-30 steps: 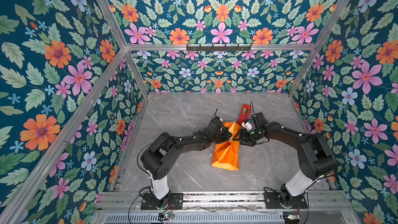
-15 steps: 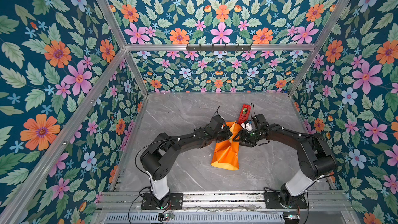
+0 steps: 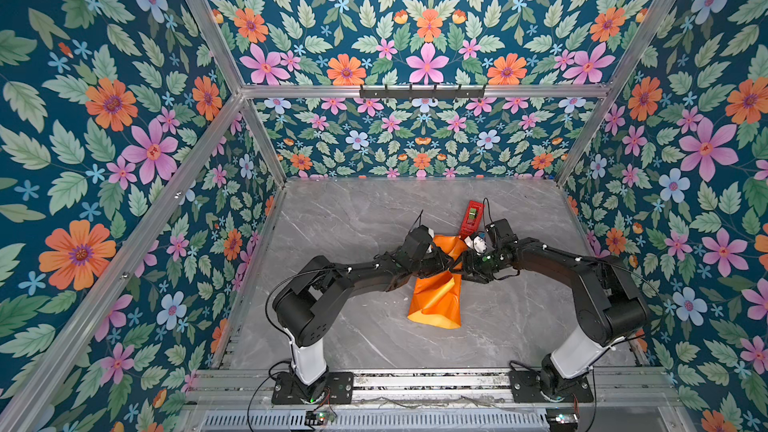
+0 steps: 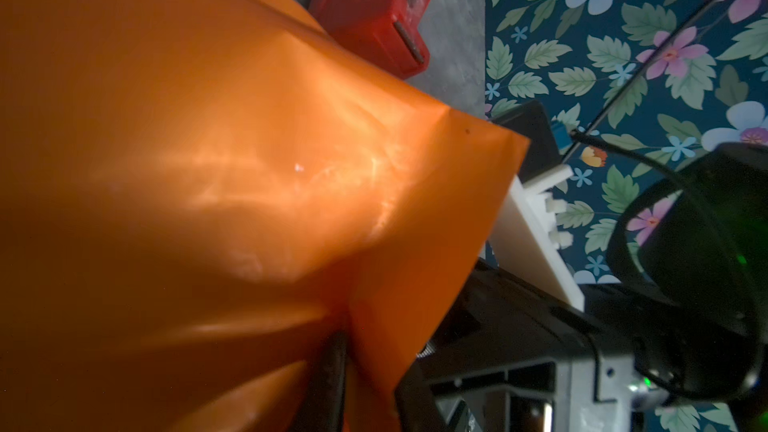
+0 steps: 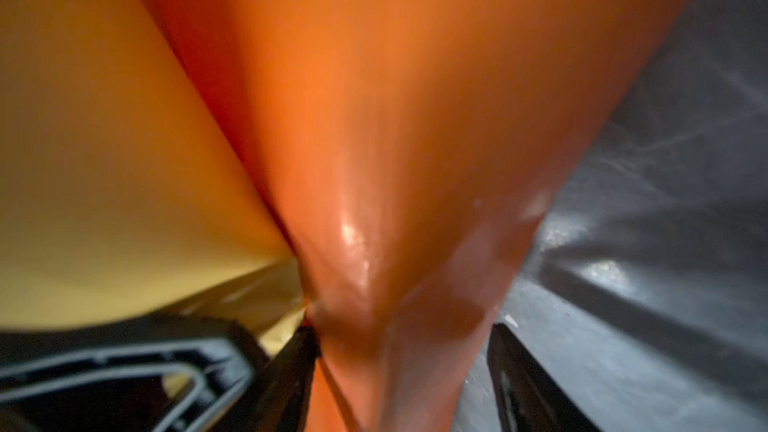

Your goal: Wrap the gift box in paper

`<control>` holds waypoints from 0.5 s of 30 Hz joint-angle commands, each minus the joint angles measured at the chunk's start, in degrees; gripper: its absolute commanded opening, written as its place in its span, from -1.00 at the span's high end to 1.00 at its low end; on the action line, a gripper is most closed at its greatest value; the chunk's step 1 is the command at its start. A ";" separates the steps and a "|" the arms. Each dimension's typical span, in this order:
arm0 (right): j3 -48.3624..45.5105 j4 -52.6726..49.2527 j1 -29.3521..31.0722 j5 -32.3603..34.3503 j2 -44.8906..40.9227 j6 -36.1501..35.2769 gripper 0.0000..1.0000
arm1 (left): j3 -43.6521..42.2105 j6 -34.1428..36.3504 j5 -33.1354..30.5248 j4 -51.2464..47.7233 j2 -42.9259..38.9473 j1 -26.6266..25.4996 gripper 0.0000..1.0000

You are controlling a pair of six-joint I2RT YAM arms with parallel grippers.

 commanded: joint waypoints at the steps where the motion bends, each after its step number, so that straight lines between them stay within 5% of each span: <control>1: 0.21 -5.67 0.18 8.92 0.46 -0.79 -0.32 | -1.59 0.10 2.91 -6.08 0.14 -0.25 0.35; 15: -0.75 -9.15 -3.61 10.13 -10.90 -0.07 -0.36 | -3.58 0.19 3.08 -5.69 -0.23 -0.19 0.11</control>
